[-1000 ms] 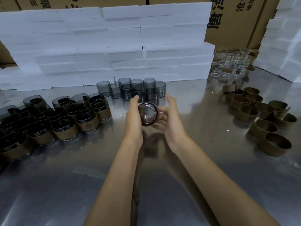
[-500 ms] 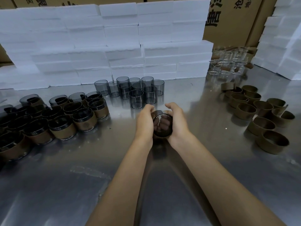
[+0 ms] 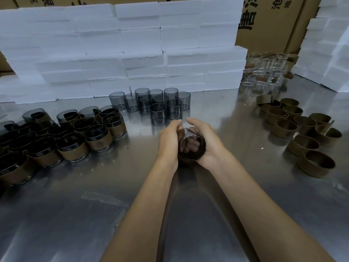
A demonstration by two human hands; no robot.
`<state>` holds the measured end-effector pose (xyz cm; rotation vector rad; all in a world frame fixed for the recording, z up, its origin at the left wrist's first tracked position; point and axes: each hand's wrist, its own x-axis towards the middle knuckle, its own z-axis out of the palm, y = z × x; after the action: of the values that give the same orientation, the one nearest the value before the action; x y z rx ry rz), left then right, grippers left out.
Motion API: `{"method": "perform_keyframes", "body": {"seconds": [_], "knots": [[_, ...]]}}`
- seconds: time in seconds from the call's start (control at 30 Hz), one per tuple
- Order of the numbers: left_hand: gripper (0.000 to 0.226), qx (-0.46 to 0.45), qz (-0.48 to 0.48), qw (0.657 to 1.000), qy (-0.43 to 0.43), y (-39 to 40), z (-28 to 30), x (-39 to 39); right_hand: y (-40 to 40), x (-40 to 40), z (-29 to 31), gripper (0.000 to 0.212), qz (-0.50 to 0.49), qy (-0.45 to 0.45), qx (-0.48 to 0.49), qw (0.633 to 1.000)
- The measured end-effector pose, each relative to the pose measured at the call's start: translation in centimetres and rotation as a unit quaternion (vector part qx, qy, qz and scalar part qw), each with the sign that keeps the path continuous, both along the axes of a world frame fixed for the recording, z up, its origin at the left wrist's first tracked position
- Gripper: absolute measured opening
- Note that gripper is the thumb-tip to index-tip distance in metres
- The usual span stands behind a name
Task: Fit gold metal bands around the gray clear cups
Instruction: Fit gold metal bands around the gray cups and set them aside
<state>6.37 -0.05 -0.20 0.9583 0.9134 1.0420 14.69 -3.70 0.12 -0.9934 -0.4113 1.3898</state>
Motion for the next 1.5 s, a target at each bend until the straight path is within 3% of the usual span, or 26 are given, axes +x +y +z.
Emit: {"method": "perform_keyframes", "body": {"seconds": [0.07,0.23,0.6,0.7,0.77,0.9,0.93,1.07,1.3,1.4,1.5], "knots": [[0.062,0.002,-0.028,0.999,-0.02,0.0,-0.2,0.0,0.0,0.2,0.0,0.049,-0.014,0.003,-0.004,1.0],[0.066,0.007,-0.033,0.999,-0.032,0.3,-0.4,0.0,0.6,0.1,-0.2,0.035,-0.093,-0.031,-0.012,0.995],[0.062,0.05,-0.02,0.998,0.02,-0.2,0.3,0.0,1.0,0.4,-0.4,0.035,-0.112,-0.034,-0.002,0.993],[0.056,0.119,-0.004,0.992,0.052,-0.3,0.6,-0.1,0.8,0.6,-0.5,0.029,-0.084,-0.024,0.015,0.996],[0.052,0.199,0.001,0.977,0.072,-0.3,0.7,-0.2,0.5,1.0,-0.4,0.03,-0.008,0.009,0.019,1.0],[0.044,0.347,0.034,0.92,0.182,0.6,0.6,-0.8,0.1,1.5,-0.2,0.035,0.076,0.055,0.01,0.996],[0.04,0.35,0.045,0.917,0.187,0.8,0.6,-1.1,0.2,1.6,-0.2,0.036,0.072,0.053,0.017,0.996],[0.036,0.243,0.027,0.963,0.115,1.1,0.7,-1.8,0.3,2.6,0.1,0.044,0.027,0.025,0.045,0.998],[0.021,0.202,-0.056,0.972,0.107,0.3,1.1,-1.9,0.1,3.6,0.5,0.047,-0.009,0.042,0.082,0.996],[0.038,0.239,-0.103,0.959,0.114,-0.2,1.5,-1.7,0.0,3.8,0.4,0.041,-0.038,0.041,0.081,0.995],[0.063,0.296,-0.109,0.932,0.177,-0.6,1.1,-1.3,0.2,3.8,0.4,0.045,-0.073,0.026,0.058,0.995]]}}
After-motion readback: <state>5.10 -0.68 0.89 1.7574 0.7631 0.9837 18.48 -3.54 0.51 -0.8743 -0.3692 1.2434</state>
